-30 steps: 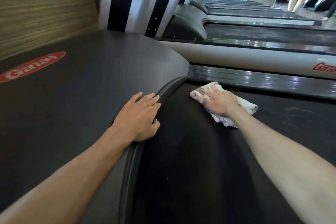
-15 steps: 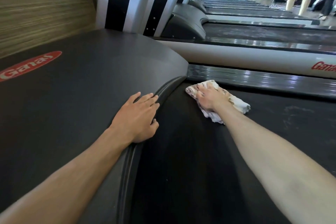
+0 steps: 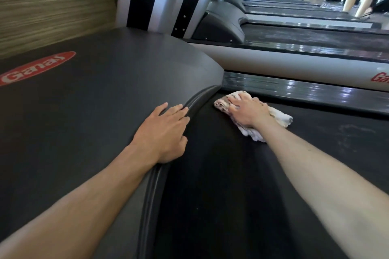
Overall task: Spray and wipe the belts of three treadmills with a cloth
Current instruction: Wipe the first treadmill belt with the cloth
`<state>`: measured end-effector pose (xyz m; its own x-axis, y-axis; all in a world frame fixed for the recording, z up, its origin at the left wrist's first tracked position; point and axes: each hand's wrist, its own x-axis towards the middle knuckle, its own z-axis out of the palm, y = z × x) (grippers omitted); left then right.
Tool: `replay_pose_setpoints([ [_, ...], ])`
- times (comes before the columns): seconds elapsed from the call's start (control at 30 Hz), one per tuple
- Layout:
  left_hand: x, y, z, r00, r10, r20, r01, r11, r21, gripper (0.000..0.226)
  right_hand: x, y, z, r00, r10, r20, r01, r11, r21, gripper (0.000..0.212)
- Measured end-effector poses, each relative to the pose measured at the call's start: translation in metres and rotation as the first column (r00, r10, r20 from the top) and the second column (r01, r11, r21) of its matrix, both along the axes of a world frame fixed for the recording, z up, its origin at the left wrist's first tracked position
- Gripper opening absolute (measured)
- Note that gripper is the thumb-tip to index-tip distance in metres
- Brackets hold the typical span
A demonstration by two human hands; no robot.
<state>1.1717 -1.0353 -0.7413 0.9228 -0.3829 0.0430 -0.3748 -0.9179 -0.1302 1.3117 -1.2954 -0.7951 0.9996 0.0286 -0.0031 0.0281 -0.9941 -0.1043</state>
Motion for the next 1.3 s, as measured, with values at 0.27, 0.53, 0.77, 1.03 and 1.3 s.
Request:
replay_pose_setpoints([
  [0.27, 0.003, 0.001, -0.002, 1.000, -0.015, -0.001, 0.015, 1.000, -0.018, 0.058, 0.023, 0.058, -0.004, 0.989, -0.143, -0.025, 0.142, 0.989, -0.050, 0.040],
  [0.53, 0.003, -0.001, -0.001, 1.000, -0.002, 0.009, 0.002, 1.000, 0.029, 0.059, -0.035, 0.062, -0.007, 0.977, 0.210, 0.040, -0.211, 0.977, 0.043, 0.040],
  [0.77, 0.002, 0.000, 0.000, 1.000, 0.007, 0.000, -0.007, 0.999, 0.038, 0.059, -0.060, 0.056, -0.012, 0.902, 0.425, 0.075, -0.431, 0.893, 0.125, 0.063],
  [1.03, 0.004, 0.003, -0.002, 1.000, -0.008, -0.002, 0.008, 1.000, 0.019, 0.059, -0.008, 0.045, -0.011, 0.964, 0.267, 0.024, -0.267, 0.963, 0.038, 0.050],
  [1.3, 0.003, 0.002, -0.003, 1.000, -0.012, 0.002, 0.012, 1.000, 0.010, 0.058, 0.012, -0.021, -0.002, 0.996, -0.042, -0.079, 0.044, 0.999, 0.026, 0.052],
])
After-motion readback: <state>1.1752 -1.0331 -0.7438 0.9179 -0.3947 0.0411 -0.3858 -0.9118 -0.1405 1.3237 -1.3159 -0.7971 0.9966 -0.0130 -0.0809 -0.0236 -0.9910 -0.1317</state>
